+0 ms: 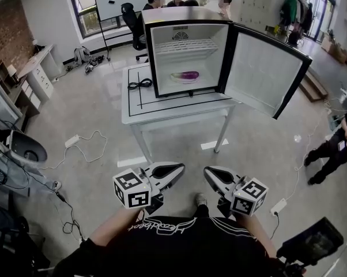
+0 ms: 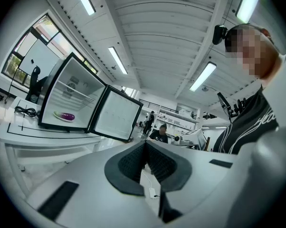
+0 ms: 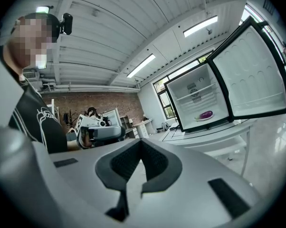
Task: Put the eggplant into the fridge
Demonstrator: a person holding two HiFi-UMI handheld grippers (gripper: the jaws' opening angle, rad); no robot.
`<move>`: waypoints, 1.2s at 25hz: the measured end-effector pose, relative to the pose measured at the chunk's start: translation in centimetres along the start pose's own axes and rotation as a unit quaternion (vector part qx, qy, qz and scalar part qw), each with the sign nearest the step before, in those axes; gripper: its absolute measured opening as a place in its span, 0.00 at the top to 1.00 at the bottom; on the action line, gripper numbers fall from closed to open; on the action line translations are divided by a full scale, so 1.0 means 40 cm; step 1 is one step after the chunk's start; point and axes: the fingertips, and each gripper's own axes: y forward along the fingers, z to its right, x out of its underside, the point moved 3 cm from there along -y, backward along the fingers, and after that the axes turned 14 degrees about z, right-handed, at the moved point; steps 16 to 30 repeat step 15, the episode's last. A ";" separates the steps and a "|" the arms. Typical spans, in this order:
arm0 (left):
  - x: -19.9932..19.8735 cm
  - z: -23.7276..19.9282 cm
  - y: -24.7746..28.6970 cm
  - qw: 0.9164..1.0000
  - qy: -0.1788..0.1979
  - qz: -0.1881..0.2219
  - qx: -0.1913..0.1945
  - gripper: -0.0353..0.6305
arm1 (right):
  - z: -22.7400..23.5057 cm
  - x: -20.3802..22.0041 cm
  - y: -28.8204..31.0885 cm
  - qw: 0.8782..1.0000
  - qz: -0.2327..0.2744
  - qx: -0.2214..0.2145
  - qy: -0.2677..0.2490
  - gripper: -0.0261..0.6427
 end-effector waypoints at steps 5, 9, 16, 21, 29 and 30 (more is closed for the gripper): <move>0.005 0.007 0.001 1.000 -0.003 -0.007 0.005 0.93 | -0.004 -0.003 -0.010 1.000 0.002 0.000 -0.006 0.95; 0.010 0.003 0.005 1.000 -0.015 -0.005 0.006 0.93 | 0.005 -0.002 -0.025 1.000 -0.001 0.010 -0.010 0.95; 0.023 0.000 0.006 1.000 -0.019 -0.012 0.007 0.93 | 0.004 -0.004 -0.025 1.000 0.000 0.016 -0.005 0.95; 0.023 0.000 0.006 1.000 -0.019 -0.012 0.007 0.93 | 0.004 -0.004 -0.025 1.000 0.000 0.016 -0.005 0.95; 0.023 0.000 0.006 1.000 -0.019 -0.012 0.007 0.93 | 0.004 -0.004 -0.025 1.000 0.000 0.016 -0.005 0.95; 0.023 0.000 0.006 1.000 -0.019 -0.012 0.007 0.93 | 0.004 -0.004 -0.025 1.000 0.000 0.016 -0.005 0.95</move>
